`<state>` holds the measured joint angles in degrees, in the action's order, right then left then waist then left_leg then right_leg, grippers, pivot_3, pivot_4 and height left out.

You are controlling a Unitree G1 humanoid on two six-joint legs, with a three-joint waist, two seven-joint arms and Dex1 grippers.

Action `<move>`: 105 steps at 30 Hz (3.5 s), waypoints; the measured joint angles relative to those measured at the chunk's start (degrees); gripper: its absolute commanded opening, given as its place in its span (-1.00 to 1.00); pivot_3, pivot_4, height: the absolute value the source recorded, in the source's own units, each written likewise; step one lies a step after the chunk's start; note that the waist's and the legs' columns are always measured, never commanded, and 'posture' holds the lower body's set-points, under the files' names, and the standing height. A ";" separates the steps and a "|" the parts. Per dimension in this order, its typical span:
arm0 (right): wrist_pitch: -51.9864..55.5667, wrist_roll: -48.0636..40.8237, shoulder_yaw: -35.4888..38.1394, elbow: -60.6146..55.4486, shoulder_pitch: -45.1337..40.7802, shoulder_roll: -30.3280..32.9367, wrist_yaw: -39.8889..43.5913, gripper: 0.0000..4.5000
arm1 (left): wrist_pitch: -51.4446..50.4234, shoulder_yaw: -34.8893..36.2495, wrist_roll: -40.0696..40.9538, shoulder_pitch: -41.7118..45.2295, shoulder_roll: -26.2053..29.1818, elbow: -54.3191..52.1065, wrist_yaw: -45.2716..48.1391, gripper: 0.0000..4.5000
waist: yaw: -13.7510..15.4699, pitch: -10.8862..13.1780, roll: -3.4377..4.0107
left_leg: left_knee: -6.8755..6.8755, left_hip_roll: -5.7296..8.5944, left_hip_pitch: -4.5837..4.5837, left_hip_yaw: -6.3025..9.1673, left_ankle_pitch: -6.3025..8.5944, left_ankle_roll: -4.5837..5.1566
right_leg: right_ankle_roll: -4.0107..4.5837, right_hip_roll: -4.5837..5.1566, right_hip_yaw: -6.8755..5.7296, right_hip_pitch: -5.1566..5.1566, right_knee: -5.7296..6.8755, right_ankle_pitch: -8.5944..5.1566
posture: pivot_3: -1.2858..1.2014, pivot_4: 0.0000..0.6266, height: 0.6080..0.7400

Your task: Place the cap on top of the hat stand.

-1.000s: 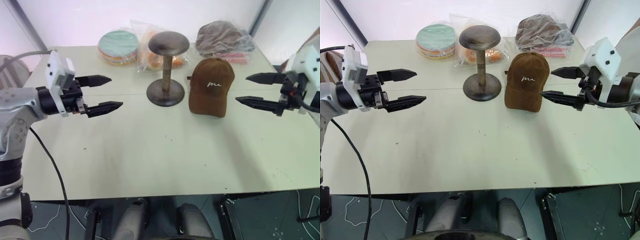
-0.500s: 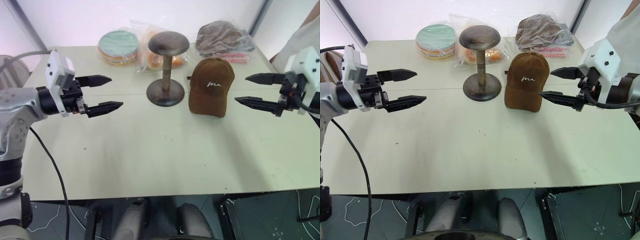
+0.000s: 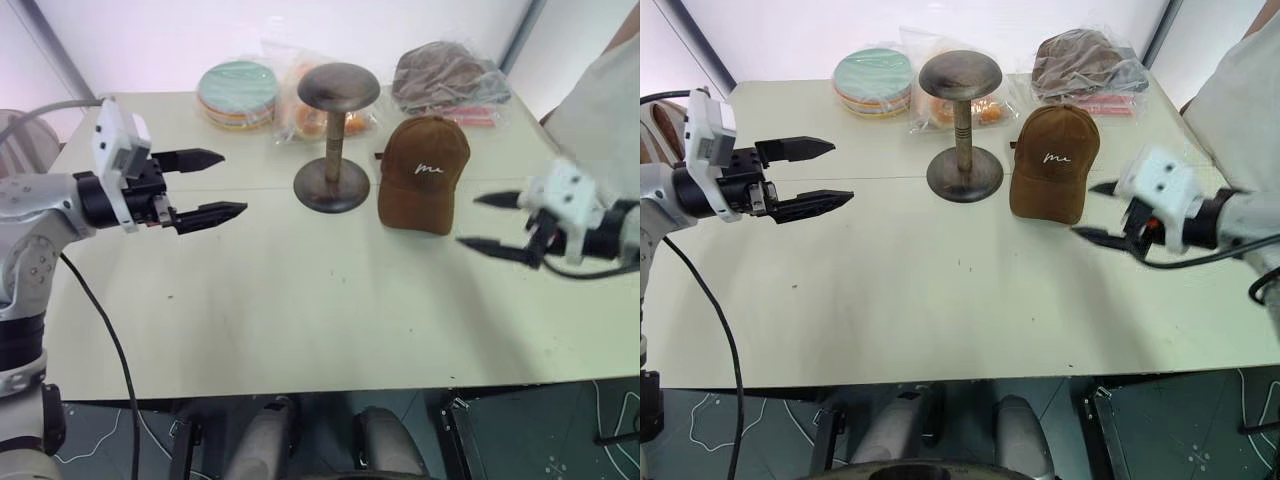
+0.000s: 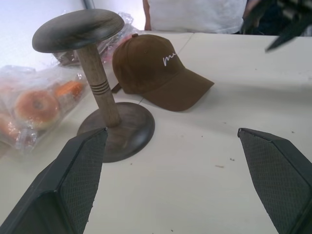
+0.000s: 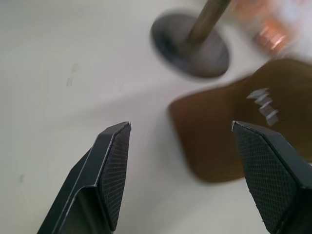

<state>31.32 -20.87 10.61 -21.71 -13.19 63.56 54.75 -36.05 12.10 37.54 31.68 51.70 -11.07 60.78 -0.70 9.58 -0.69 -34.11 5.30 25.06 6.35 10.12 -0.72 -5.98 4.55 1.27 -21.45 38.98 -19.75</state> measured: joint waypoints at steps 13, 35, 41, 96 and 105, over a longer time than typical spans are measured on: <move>-22.09 38.85 -17.55 12.94 4.20 -18.59 -36.37 0.50 | -1.21 0.08 0.36 -2.01 0.02 -1.84 -1.28 1.00 | 0.01 0.00 -0.01 | -0.02 0.02 0.00 0.00 -0.24 -0.40 | 0.00 -0.05 0.02 -0.05 0.10 0.00 | 0.03 -0.52 1.00; -31.13 53.12 -19.43 35.96 -3.28 -31.05 -59.15 0.50 | -3.49 2.13 1.88 -4.40 1.98 -5.37 -2.80 1.00 | -0.27 -0.08 -0.12 | -0.01 0.00 -0.24 0.00 -0.27 -0.43 | 0.00 -0.12 0.04 0.17 0.17 0.00 | 0.03 -0.52 1.00; -32.19 53.53 -19.86 42.39 -7.56 -32.83 -61.61 0.50 | -3.49 2.56 1.93 -4.99 2.13 -6.04 -3.59 1.00 | -0.37 -0.10 -0.16 | 0.04 0.00 -0.60 -0.01 -0.26 -0.42 | 0.01 -0.12 0.06 0.51 0.16 0.00 | 0.03 -0.52 1.00; -9.64 52.25 -13.89 5.87 -21.69 -41.52 -53.25 -0.98 | -2.01 -0.18 1.45 -3.64 -0.45 -3.92 -4.03 1.00 | -1.46 -0.10 -0.17 | 0.28 -0.02 -0.57 -0.01 -0.13 -0.22 | 0.04 -0.15 0.13 0.26 0.17 -0.01 | 0.03 -0.52 1.00; -11.73 53.82 -19.89 5.76 -22.22 -45.16 -52.22 -0.98 | -1.87 -0.55 1.26 -2.90 -0.66 -3.82 -4.26 1.00 | -1.49 -0.10 -0.17 | 0.29 -0.02 -0.56 -0.01 -0.16 -0.26 | 0.03 -0.15 0.13 0.15 0.17 -0.01 | 0.03 -0.52 1.00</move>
<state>19.59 32.95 -9.28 -15.96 -35.41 18.39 2.53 -37.92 11.55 38.80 28.78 51.04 -14.88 56.52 -2.19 9.48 -0.85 -33.81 5.28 24.50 6.34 9.96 -0.98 -5.95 4.41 1.40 -21.30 39.15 -19.76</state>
